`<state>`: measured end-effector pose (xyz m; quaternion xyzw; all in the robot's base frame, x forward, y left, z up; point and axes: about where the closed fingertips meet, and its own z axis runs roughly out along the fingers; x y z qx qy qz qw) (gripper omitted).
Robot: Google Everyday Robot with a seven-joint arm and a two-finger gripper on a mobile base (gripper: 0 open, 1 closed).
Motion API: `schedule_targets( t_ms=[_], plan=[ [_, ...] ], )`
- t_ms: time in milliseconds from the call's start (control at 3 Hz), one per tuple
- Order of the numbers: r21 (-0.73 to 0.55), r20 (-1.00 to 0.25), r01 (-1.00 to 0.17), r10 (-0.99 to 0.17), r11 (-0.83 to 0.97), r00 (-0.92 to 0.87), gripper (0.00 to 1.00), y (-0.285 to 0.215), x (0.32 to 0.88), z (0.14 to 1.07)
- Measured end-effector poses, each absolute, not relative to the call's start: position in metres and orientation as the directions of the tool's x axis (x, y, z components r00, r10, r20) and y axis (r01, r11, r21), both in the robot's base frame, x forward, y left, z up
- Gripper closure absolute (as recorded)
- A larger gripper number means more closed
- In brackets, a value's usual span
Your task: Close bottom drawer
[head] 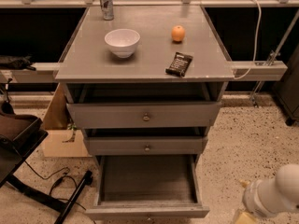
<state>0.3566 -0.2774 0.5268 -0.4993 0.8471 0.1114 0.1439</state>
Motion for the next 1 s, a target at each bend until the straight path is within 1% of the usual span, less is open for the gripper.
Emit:
schedule_targets(
  t_ms=[333,667,1000],
  plan=[
    [0.023,-0.438,-0.890,-0.795,0.456,-0.419,0.16,-0.259,0.370,0.452],
    [0.019,-0.485,-0.891,-0.775,0.454,-0.405,0.39,-0.246,0.388,0.380],
    [0.087,-0.499,-0.884,-0.748,0.460,-0.438,0.62,-0.236,0.396,0.309]
  ],
)
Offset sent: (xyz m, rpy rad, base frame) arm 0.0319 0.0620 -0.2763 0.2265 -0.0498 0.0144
